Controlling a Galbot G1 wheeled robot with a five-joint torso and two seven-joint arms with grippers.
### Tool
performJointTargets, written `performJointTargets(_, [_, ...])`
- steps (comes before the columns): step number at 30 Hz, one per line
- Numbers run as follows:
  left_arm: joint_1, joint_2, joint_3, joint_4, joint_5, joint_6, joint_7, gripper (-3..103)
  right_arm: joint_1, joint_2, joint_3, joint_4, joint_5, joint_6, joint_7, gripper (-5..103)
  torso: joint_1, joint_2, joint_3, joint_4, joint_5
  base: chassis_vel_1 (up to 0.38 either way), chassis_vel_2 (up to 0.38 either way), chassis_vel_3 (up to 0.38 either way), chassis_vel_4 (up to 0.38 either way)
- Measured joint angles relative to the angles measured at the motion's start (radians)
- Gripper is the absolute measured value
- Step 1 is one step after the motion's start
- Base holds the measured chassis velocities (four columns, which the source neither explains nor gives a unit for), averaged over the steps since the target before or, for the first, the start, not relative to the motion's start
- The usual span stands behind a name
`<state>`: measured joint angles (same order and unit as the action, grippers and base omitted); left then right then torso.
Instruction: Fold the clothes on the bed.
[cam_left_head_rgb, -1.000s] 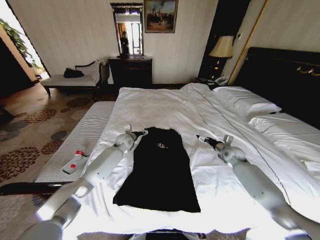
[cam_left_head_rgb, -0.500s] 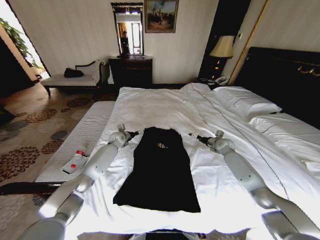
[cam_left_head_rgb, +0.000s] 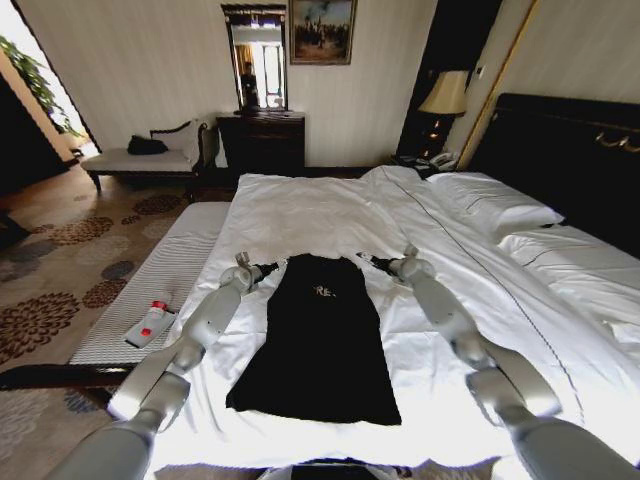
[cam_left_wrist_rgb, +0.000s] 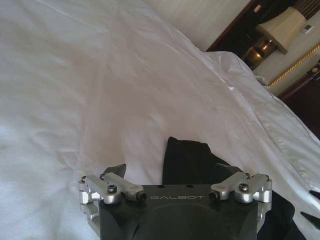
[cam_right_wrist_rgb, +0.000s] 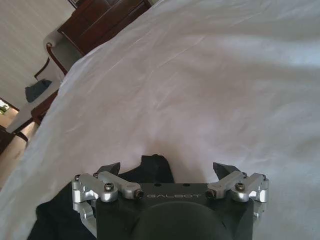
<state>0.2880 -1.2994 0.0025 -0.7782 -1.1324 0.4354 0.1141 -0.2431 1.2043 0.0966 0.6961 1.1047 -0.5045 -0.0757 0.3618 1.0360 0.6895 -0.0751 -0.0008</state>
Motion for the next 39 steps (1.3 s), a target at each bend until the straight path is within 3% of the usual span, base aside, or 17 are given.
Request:
performJointTargets(10, [-0.013, -0.024, -0.004, 0.032, -0.017, -0.037, 0.051, 100, 0.005, 0.021, 0.018, -0.068, -0.061, 0.012, -0.022, 100, 0.000, 0.000, 0.000, -0.0007, 0.0001, 0.000, 0.000, 0.000, 0.000])
performJointTargets(27, [-0.007, 0.002, 0.006, -0.003, -0.025, -0.034, 0.032, 100, -0.012, 0.068, 0.051, -0.092, -0.097, 0.009, -0.069, 103, 0.000, 0.000, 0.000, -0.0003, 0.0001, 0.000, 0.000, 0.000, 0.000])
performJointTargets(33, [-0.004, 0.012, 0.007, -0.009, -0.027, -0.033, 0.027, 100, -0.008, 0.076, 0.056, -0.108, -0.103, 0.020, -0.067, 85, 0.000, 0.000, 0.000, -0.0005, 0.0001, 0.000, 0.000, 0.000, 0.000])
performJointTargets(36, [-0.001, 0.014, 0.007, -0.013, -0.028, -0.033, 0.023, 100, -0.007, 0.074, 0.056, -0.109, -0.102, 0.024, -0.062, 69, 0.000, 0.000, 0.000, -0.0004, 0.0002, 0.000, 0.000, 0.000, 0.000])
performJointTargets(39, [0.000, 0.014, 0.007, -0.016, -0.028, -0.033, 0.022, 100, -0.007, 0.073, 0.056, -0.109, -0.102, 0.025, -0.060, 63, 0.000, 0.000, 0.000, -0.0006, 0.0002, 0.000, 0.000, 0.000, 0.000])
